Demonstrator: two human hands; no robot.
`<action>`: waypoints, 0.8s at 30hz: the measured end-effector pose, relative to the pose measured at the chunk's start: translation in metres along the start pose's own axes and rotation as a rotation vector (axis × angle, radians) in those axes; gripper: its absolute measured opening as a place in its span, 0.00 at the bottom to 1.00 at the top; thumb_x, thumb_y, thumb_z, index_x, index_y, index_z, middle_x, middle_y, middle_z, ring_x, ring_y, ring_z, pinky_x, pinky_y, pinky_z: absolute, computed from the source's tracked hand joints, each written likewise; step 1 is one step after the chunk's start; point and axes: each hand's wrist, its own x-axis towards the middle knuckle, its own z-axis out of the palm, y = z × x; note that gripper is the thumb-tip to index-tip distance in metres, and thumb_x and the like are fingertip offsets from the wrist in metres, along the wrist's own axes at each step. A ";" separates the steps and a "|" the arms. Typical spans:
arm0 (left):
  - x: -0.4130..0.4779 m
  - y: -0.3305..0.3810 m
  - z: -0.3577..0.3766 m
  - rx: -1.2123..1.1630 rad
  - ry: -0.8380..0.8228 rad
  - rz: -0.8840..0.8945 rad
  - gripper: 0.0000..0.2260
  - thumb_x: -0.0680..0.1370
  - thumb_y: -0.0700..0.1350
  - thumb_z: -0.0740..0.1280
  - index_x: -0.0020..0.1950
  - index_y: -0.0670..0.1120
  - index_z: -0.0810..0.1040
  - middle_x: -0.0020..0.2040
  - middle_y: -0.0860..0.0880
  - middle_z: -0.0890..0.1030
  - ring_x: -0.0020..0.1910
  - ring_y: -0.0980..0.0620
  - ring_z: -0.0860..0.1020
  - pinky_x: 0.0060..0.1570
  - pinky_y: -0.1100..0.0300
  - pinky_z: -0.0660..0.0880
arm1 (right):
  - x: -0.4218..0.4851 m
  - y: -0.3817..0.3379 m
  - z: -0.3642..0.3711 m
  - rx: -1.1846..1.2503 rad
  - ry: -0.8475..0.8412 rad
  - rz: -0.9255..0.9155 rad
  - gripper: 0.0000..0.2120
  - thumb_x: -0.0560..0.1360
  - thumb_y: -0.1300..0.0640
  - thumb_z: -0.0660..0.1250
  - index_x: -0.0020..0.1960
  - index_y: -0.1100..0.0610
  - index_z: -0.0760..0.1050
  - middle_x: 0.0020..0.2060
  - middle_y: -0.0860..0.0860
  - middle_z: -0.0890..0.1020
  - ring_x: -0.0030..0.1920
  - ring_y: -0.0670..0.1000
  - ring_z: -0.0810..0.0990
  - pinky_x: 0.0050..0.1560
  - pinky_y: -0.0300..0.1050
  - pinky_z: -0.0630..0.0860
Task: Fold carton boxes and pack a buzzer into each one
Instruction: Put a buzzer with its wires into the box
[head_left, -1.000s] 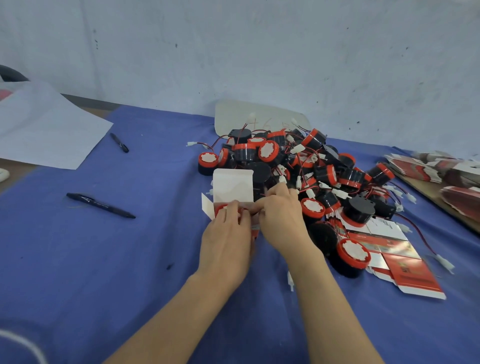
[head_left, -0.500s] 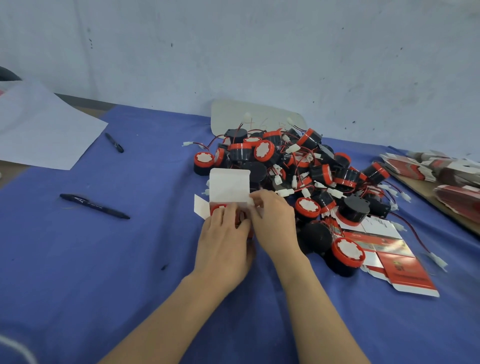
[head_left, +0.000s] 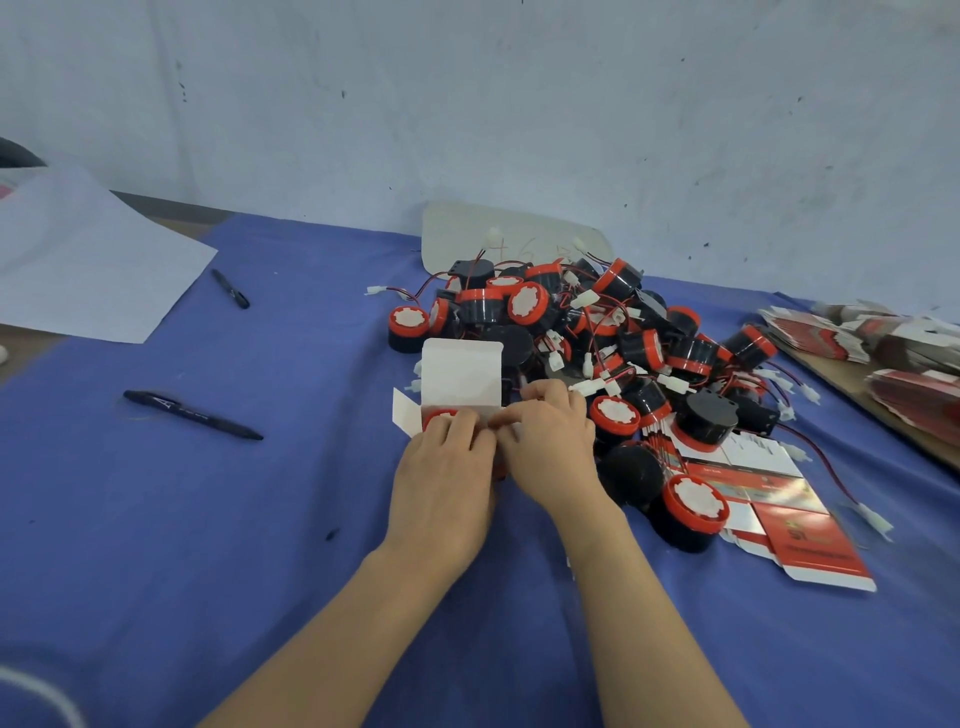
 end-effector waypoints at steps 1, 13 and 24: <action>0.000 0.001 0.000 -0.002 -0.002 0.010 0.13 0.81 0.45 0.57 0.64 0.51 0.73 0.64 0.54 0.70 0.62 0.53 0.67 0.55 0.62 0.65 | -0.001 0.001 -0.003 -0.001 -0.058 0.003 0.14 0.79 0.53 0.58 0.60 0.48 0.79 0.69 0.50 0.62 0.67 0.55 0.58 0.64 0.51 0.60; 0.004 -0.003 -0.001 -0.024 0.021 0.055 0.17 0.80 0.42 0.58 0.67 0.53 0.73 0.68 0.58 0.70 0.66 0.55 0.65 0.60 0.61 0.66 | -0.010 -0.005 0.009 0.447 0.193 -0.035 0.17 0.77 0.65 0.63 0.64 0.56 0.74 0.70 0.49 0.63 0.64 0.46 0.69 0.55 0.22 0.61; 0.003 -0.005 -0.001 -0.093 0.086 0.046 0.16 0.78 0.40 0.62 0.64 0.51 0.76 0.59 0.56 0.77 0.60 0.54 0.72 0.51 0.62 0.69 | -0.009 -0.002 0.009 0.681 0.206 -0.032 0.11 0.78 0.66 0.61 0.57 0.59 0.78 0.55 0.45 0.78 0.51 0.42 0.77 0.48 0.24 0.69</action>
